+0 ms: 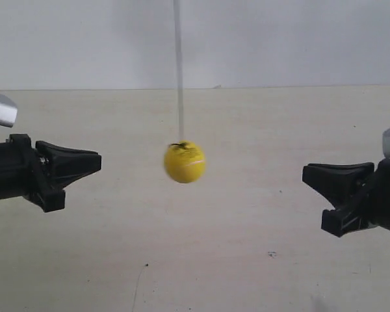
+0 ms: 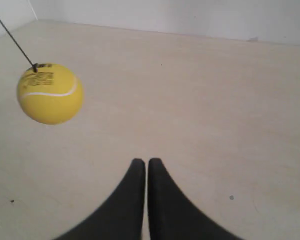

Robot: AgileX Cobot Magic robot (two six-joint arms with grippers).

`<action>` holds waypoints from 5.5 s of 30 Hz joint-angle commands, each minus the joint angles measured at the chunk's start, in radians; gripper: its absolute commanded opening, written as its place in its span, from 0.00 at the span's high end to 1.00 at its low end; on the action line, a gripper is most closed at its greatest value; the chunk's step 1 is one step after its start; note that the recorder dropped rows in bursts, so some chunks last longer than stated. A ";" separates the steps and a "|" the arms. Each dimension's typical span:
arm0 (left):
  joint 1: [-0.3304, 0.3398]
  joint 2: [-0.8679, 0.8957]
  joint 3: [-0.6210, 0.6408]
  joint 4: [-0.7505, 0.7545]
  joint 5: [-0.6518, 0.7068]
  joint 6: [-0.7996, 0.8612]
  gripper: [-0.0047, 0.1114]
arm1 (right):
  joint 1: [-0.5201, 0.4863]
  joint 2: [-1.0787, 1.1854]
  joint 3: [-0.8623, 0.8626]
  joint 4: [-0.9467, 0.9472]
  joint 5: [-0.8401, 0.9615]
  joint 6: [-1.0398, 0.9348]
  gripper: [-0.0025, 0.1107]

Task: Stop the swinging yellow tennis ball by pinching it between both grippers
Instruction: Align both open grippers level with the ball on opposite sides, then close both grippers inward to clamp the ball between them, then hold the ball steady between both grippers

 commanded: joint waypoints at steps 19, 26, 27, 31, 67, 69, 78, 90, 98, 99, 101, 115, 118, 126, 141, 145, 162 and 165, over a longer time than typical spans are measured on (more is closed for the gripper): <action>-0.201 0.079 -0.065 0.094 -0.107 -0.023 0.92 | 0.112 0.237 -0.118 -0.071 -0.119 -0.091 0.98; -0.232 0.079 -0.065 0.117 -0.075 -0.026 0.92 | 0.112 0.237 -0.118 -0.106 -0.119 -0.080 0.98; -0.232 0.079 -0.065 0.120 -0.075 -0.026 0.92 | 0.112 0.237 -0.118 -0.106 -0.119 -0.080 0.98; -0.232 0.079 -0.065 0.123 -0.086 -0.026 0.92 | 0.112 0.237 -0.118 -0.108 -0.124 -0.077 0.98; -0.327 0.079 -0.065 0.085 -0.185 0.088 0.92 | 0.112 0.237 -0.118 -0.183 -0.199 -0.053 0.98; -0.327 0.079 -0.065 0.073 -0.185 0.088 0.92 | 0.112 0.237 -0.118 -0.183 -0.199 -0.053 0.98; -0.327 0.079 -0.065 0.041 -0.181 0.118 0.92 | 0.112 0.237 -0.118 -0.187 -0.199 -0.053 0.98; -0.327 0.140 -0.065 0.025 -0.187 0.125 0.92 | 0.112 0.237 -0.118 -0.228 -0.194 -0.048 0.98; -0.327 0.157 -0.065 0.014 -0.223 0.150 0.92 | 0.112 0.237 -0.118 -0.258 -0.228 -0.031 0.98; -0.327 0.157 -0.065 0.015 -0.228 0.159 0.92 | 0.112 0.237 -0.118 -0.262 -0.236 -0.031 0.98; -0.327 0.157 -0.071 0.015 -0.231 0.159 0.92 | 0.112 0.237 -0.118 -0.262 -0.243 -0.031 0.98; -0.374 0.173 -0.078 0.017 -0.230 0.155 0.92 | 0.112 0.237 -0.118 -0.281 -0.248 -0.019 0.98; -0.395 0.186 -0.090 0.017 -0.202 0.155 0.92 | 0.112 0.237 -0.118 -0.288 -0.253 -0.007 0.98; -0.397 0.187 -0.095 0.017 -0.198 0.155 0.92 | 0.112 0.237 -0.118 -0.306 -0.253 -0.005 0.98; -0.397 0.187 -0.095 0.017 -0.194 0.155 0.92 | 0.112 0.237 -0.118 -0.305 -0.253 -0.007 0.98; -0.397 0.187 -0.095 0.026 -0.194 0.155 0.92 | 0.112 0.237 -0.118 -0.305 -0.253 -0.019 0.98; -0.395 0.187 -0.095 0.040 -0.188 0.145 0.92 | 0.110 0.237 -0.118 -0.305 -0.242 -0.055 0.98; -0.395 0.185 -0.095 0.050 -0.183 0.140 0.92 | 0.110 0.237 -0.118 -0.305 -0.241 -0.061 0.98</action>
